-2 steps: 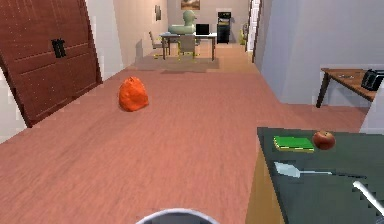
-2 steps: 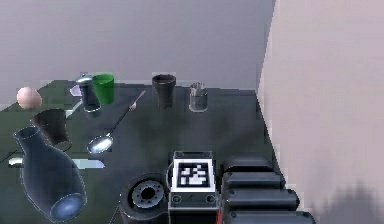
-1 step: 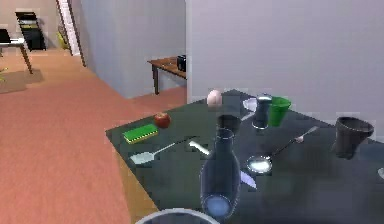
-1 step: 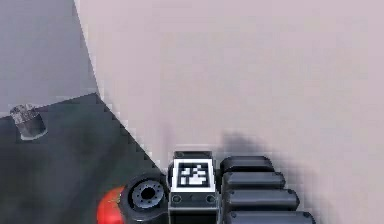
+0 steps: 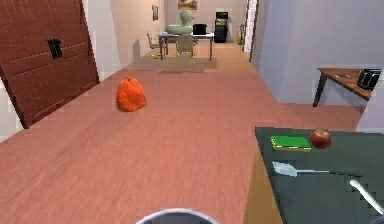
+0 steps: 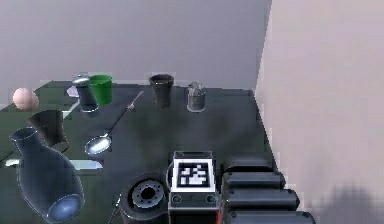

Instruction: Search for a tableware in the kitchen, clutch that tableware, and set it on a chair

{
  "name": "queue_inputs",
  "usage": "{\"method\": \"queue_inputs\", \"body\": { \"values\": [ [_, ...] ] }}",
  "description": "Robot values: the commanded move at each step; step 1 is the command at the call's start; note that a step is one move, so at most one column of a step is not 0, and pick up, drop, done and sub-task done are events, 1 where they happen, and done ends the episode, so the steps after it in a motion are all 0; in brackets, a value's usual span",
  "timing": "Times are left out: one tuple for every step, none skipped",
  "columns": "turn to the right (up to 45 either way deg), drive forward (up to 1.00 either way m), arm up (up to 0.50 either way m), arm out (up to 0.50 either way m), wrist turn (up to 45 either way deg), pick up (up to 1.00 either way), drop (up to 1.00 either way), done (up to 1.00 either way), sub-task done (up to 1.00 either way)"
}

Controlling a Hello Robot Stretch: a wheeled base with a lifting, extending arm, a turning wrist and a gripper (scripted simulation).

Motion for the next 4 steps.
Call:
{"method": "queue_inputs", "body": {
  "values": [
    [-6.0, 0.0, 0.0, 0.0, 0.0, 0.0, 0.0, 0.0, 0.0],
    [0.0, 1.0, 0.0, 0.0, 0.0, 0.0, 0.0, 0.0, 0.0],
    [-3.0, 0.0, 0.0, 0.0, 0.0, 0.0, 0.0, 0.0, 0.0],
    [0.0, 1.0, 0.0, 0.0, 0.0, 0.0, 0.0, 0.0, 0.0]
  ]
}}
